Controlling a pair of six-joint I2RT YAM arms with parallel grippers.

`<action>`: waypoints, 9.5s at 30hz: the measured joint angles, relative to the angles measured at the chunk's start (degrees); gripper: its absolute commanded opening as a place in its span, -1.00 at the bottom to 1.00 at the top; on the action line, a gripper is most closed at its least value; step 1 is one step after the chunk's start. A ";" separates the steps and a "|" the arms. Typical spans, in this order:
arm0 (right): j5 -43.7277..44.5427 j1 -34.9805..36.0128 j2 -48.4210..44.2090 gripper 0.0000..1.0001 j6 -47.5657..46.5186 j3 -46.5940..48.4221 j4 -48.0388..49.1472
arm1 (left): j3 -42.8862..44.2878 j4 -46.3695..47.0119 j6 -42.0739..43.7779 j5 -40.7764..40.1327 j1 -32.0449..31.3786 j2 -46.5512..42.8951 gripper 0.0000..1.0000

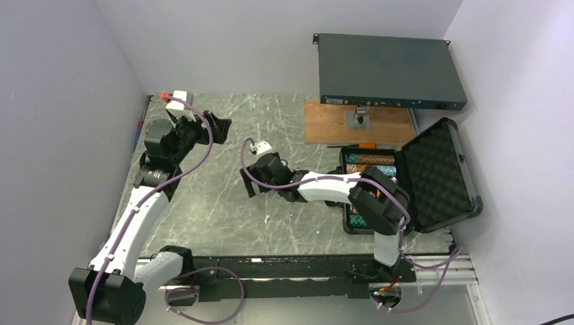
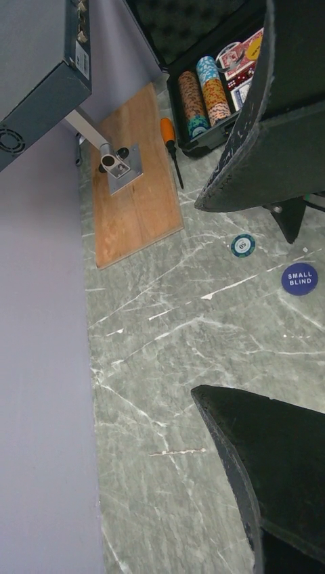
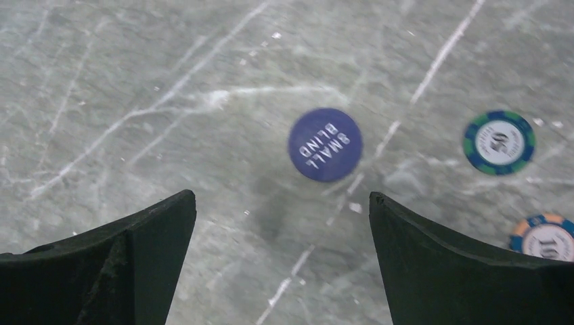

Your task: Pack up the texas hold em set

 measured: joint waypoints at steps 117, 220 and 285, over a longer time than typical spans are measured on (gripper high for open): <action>-0.11 2.14 17.94 0.21 -6.64 20.26 -8.00 | 0.87 -1.73 -1.09 -2.36 2.05 0.04 0.98; 6.86 -57.05 -40.02 -0.45 16.85 -29.09 -33.64 | 0.87 -1.18 -4.28 0.63 2.51 1.11 0.98; -2.56 -17.03 -0.46 0.59 -2.25 -1.53 -11.82 | 0.87 -1.22 -4.28 1.49 2.51 2.58 0.98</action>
